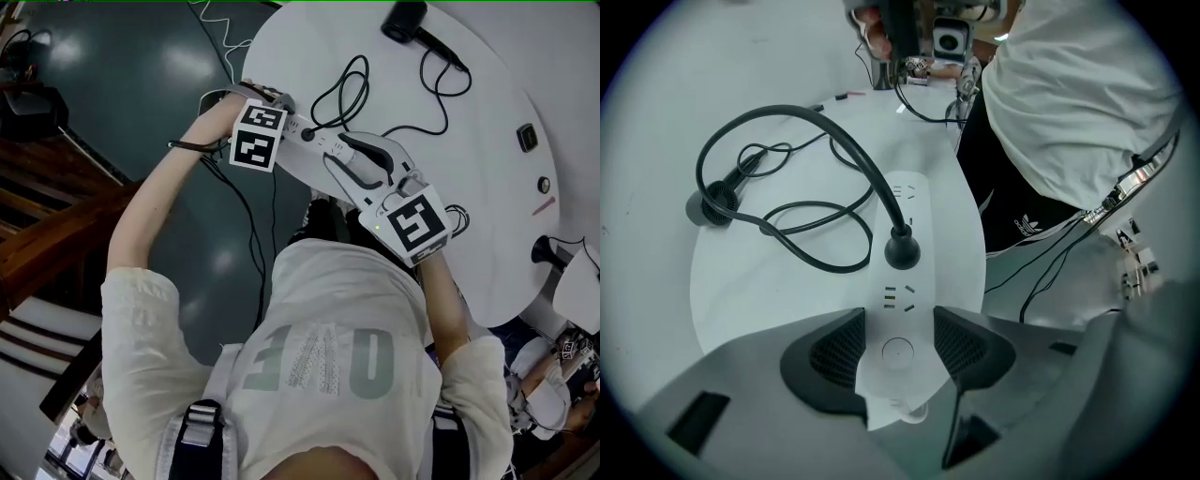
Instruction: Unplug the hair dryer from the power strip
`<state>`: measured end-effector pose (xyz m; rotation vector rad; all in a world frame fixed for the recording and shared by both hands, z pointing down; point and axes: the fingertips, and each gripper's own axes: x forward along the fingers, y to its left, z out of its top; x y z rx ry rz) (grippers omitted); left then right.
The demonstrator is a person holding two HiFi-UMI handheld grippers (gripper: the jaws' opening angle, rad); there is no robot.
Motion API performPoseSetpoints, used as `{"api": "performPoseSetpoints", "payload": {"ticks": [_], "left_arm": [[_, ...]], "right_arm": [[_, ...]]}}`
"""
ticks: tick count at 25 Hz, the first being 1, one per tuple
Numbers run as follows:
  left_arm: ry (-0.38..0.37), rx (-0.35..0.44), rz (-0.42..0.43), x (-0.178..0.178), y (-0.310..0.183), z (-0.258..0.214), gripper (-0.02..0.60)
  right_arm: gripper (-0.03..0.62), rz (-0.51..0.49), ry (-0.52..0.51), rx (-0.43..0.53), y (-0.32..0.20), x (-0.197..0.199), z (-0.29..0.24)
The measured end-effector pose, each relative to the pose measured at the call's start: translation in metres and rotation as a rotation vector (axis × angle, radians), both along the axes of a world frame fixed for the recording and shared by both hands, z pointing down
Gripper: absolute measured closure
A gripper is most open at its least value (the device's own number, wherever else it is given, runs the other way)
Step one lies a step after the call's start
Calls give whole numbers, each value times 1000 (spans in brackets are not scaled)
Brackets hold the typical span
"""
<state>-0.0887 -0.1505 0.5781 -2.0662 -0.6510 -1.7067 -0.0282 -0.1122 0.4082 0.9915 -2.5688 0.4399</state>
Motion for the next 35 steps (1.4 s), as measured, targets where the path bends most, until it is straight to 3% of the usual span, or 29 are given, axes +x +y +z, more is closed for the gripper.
{"api": "performPoseSetpoints", "payload": {"ticks": [1,4,11,13,15,21,24,26,30,35], "left_arm": [[-2,-3,1,0,0,0,344],[-5,-9,3,1,0,0,345],[-14,-23,-2,3,0,-1,344],[-11,-30,-10,3,0,-2,344],[-4,-34,-19,3,1,-2,344],[-5,-39,5,7,2,-1,344],[-11,-45,9,8,4,0,344],[-30,-49,7,8,3,0,344],[-61,-46,0,12,4,2,344],[-47,-64,-24,18,7,4,344]], "right_arm": [[437,-29,4,-45,1,-6,15],[437,-65,67,-126,-3,-17,63],[442,-82,142,-97,-33,-43,109],[497,-118,223,-55,-35,-48,116],[513,-143,283,4,-34,-51,118],[537,-95,279,77,-30,-49,114],[539,-122,326,123,-27,-49,114],[542,-133,311,98,-29,-49,113],[548,-39,149,-68,-34,-39,112],[551,-77,160,-65,-30,-32,113]]}}
